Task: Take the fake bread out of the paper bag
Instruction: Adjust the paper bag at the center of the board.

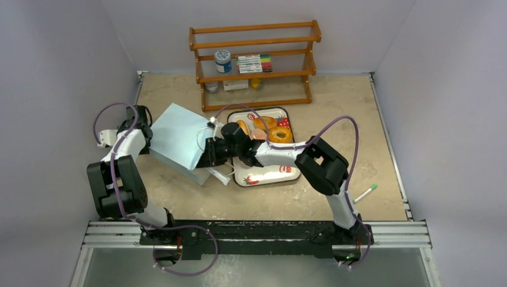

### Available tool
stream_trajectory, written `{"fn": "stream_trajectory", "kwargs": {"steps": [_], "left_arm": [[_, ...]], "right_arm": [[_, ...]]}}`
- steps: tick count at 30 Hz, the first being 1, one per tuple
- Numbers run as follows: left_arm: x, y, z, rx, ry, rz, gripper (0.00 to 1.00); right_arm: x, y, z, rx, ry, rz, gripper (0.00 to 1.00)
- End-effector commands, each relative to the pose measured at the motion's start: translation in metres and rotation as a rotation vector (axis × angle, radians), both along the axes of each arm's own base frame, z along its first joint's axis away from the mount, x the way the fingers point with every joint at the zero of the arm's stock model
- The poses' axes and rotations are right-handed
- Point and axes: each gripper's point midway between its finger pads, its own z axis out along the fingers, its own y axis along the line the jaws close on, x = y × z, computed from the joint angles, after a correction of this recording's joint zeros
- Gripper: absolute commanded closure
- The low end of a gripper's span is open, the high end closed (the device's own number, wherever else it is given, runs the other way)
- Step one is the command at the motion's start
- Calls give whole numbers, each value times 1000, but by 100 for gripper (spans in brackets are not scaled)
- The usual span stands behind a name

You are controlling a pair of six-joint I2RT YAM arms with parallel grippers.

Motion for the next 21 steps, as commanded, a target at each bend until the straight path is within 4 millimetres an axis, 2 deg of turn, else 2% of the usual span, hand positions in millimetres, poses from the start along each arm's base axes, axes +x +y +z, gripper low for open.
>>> {"fn": "stream_trajectory", "kwargs": {"steps": [1,5,11,18,21], "left_arm": [[44,8,26,39,-115,-74,43],[59,10,32,55,-129,-113,43],[63,9,31,58,-132,-140,43],[71,7,31,57,-133,-180,44],[77,4,29,48,-140,-205,44]], "right_arm": [[7,-6,36,16,-135,-35,100],[11,-9,26,-45,-168,-62,99],[16,-8,11,-106,-174,-90,97],[22,-1,2,-117,-149,-114,94],[17,2,-5,-127,-106,-93,91]]}}
